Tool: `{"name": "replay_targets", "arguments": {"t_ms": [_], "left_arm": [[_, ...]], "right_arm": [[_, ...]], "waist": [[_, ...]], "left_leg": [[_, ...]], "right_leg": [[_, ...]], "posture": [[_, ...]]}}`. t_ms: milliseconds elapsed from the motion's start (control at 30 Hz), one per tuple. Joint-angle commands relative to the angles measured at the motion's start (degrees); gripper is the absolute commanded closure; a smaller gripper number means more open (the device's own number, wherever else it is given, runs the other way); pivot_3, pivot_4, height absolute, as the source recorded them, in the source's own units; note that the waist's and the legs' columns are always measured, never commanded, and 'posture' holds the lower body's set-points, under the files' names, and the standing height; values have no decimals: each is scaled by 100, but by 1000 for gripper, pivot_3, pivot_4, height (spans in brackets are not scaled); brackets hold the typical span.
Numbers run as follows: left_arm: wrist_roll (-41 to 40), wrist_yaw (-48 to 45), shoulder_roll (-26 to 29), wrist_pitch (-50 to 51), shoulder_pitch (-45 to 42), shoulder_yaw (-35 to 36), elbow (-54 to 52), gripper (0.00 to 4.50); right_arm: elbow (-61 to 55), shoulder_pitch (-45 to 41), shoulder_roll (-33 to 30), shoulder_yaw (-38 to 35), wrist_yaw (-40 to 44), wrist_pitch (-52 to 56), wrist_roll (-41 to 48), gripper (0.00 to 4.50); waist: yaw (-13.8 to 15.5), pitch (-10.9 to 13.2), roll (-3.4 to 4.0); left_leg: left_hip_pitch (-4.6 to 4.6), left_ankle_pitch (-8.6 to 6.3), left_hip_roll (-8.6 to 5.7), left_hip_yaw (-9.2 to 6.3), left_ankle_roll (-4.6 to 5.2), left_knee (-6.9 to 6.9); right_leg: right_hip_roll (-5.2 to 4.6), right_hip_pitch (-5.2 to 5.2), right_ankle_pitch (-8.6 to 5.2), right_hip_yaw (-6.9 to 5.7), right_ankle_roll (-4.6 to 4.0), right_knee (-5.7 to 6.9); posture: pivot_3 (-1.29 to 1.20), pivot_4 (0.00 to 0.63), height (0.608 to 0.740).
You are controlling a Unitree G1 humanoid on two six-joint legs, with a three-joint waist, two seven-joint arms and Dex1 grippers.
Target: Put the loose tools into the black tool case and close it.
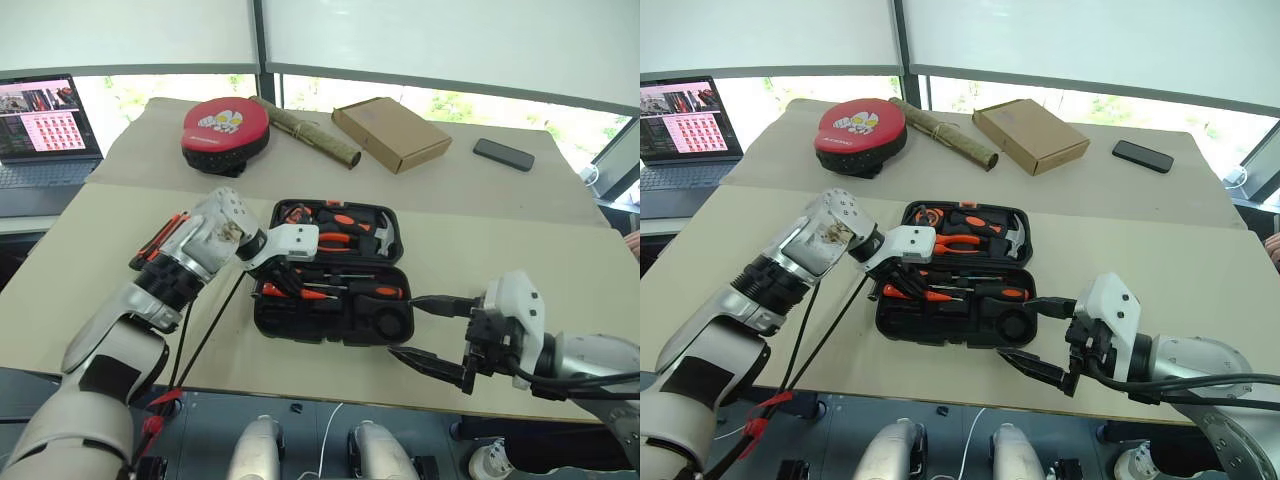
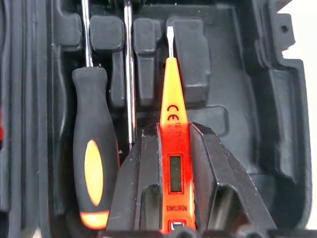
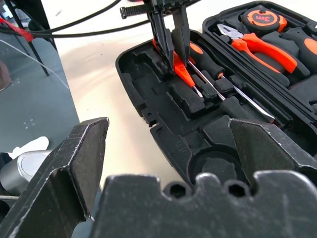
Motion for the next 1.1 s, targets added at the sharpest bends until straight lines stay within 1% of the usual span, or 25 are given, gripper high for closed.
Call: {"name": "replay_targets", "arguments": {"t_ms": [33, 200, 333, 733, 800, 833, 900, 933, 1000, 1100], "left_arm": [[228, 73, -97, 56, -42, -96, 109, 4131], [305, 59, -150, 318, -4, -125, 54, 4131], [186, 86, -299, 1033, -107, -26, -12, 4131], [323, 249, -201, 877, 92, -111, -127, 4131], [298, 230, -177, 902, 104, -93, -149, 3128], [286, 213, -154, 912, 95, -77, -161, 2897], [267, 237, -116, 926, 53, 34, -156, 2123], [242, 258, -96, 953, 9, 113, -141, 1663], [126, 288, -24, 995, -97, 354, -149, 1201], [-195, 207, 184, 1095, -127, 768, -335, 1201]], "right_arm": [[-154, -46, 19, -154, -92, -153, 83, 0], [-106, -66, 19, -138, -124, -166, 68, 0], [-79, -120, 39, -101, -155, -169, 74, 0], [30, -320, 68, -25, -195, -131, 125, 0], [55, -362, 65, 8, -197, -125, 107, 0], [73, -379, 65, 23, -194, -126, 98, 0], [104, -399, 65, 51, -189, -134, 80, 0], [113, -406, 64, 63, -189, -138, 75, 0], [111, -411, 58, 71, -192, -135, 89, 0], [119, -392, 40, 51, -176, -126, 114, 0]], "waist": [[5, 0, 0], [10, -3, 4], [12, -4, 7], [6, -5, 7], [3, -5, 8], [0, -5, 8], [-2, -4, 7], [3, -5, 9], [3, -5, 8], [-4, -4, 8]], "left_leg": [[1, 0, 0, -1, 0, 1], [5, 0, -1, -2, 0, 5], [6, 0, -1, -3, 0, 6], [5, 0, -1, -4, 0, 8], [6, 0, -1, -4, 1, 8], [6, 0, -1, -4, 0, 8], [5, 0, -1, -4, 1, 7], [5, 1, 0, -5, 0, 8], [5, 1, -1, -5, 2, 10], [4, 4, 0, -5, 5, 10]], "right_leg": [[0, 1, 0, 0, 0, 1], [0, 6, 0, 0, 0, 5], [0, 7, 0, 0, 0, 7], [0, 5, 0, 1, 0, 9], [0, 6, 0, 1, 0, 9], [0, 5, 0, 1, 1, 9], [1, 3, 0, 2, 0, 11], [2, 2, 1, 2, -1, 11], [1, 3, 1, 2, 0, 14], [2, 0, 1, 2, -1, 14]], "posture": [[0, 150, 740], [0, 150, 740], [0, 150, 740], [0, 150, 740], [0, 150, 740], [0, 150, 740], [0, 150, 740], [0, 150, 740], [0, 150, 740], [0, 150, 740]]}}
